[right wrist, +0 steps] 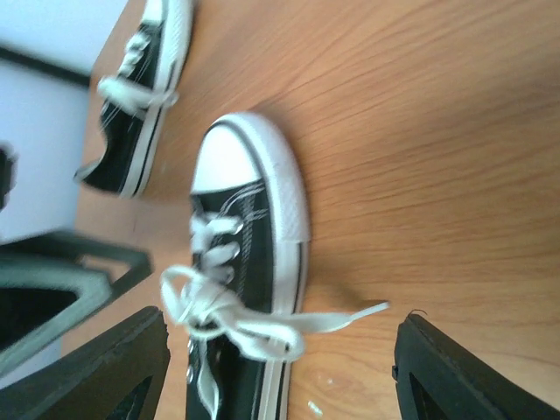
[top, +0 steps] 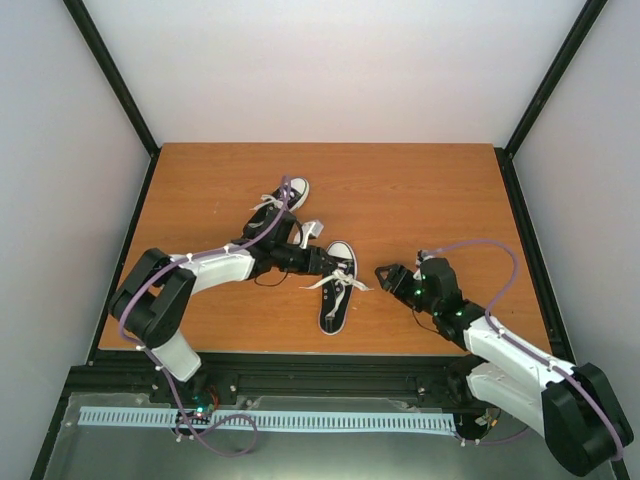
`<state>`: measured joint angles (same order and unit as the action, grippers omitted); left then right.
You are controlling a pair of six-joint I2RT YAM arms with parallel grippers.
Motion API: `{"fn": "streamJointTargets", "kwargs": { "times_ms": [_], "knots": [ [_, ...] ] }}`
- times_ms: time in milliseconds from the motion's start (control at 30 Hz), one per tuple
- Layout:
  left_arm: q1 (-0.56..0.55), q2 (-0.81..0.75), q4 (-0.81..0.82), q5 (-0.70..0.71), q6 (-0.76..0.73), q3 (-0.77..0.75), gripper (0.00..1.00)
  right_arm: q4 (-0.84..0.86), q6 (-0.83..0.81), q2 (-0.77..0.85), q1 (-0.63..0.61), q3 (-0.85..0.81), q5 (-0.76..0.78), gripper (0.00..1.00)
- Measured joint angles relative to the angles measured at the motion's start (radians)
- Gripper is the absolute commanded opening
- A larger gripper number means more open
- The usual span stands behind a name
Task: Tie the shoes
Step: Tie the shoelace on the shoe.
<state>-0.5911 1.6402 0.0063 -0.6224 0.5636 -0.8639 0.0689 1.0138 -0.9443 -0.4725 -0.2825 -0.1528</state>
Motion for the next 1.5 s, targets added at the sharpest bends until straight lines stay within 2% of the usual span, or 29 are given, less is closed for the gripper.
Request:
{"fn": "streamJointTargets", "kwargs": {
  "times_ms": [167, 333, 533, 667, 767, 1167, 1267, 1400, 1500],
  "knots": [
    [-0.011, 0.024, -0.045, -0.002, -0.013, -0.002, 0.4, -0.006, -0.2, -0.006, 0.0, -0.026, -0.164, 0.69],
    [-0.022, 0.042, -0.073, -0.002, -0.02, -0.014, 0.39, -0.013, -0.319, -0.106, 0.0, -0.07, -0.251, 0.64],
    [-0.029, 0.071, -0.082, -0.002, -0.027, -0.045, 0.38, 0.006, -0.38, -0.238, -0.005, -0.103, -0.312, 0.64],
    [-0.03, 0.08, -0.082, -0.002, -0.029, -0.057, 0.34, 0.026, -0.397, -0.284, -0.009, -0.106, -0.326, 0.63],
    [-0.034, 0.086, -0.081, -0.003, -0.031, -0.062, 0.3, 0.043, -0.401, -0.307, -0.012, -0.107, -0.332, 0.6],
    [-0.045, 0.101, -0.067, -0.015, -0.018, -0.063, 0.09, 0.081, -0.41, -0.376, -0.013, -0.135, -0.356, 0.37],
    [-0.045, 0.101, -0.056, -0.014, -0.012, -0.063, 0.01, 0.085, -0.418, -0.383, -0.013, -0.14, -0.356, 0.27],
    [-0.046, 0.1, -0.05, -0.006, -0.009, -0.063, 0.01, 0.085, -0.424, -0.399, -0.013, -0.149, -0.36, 0.1],
    [-0.046, 0.086, -0.043, 0.017, -0.005, -0.051, 0.01, 0.08, -0.424, -0.397, -0.014, -0.153, -0.359, 0.05]
  ]
}}
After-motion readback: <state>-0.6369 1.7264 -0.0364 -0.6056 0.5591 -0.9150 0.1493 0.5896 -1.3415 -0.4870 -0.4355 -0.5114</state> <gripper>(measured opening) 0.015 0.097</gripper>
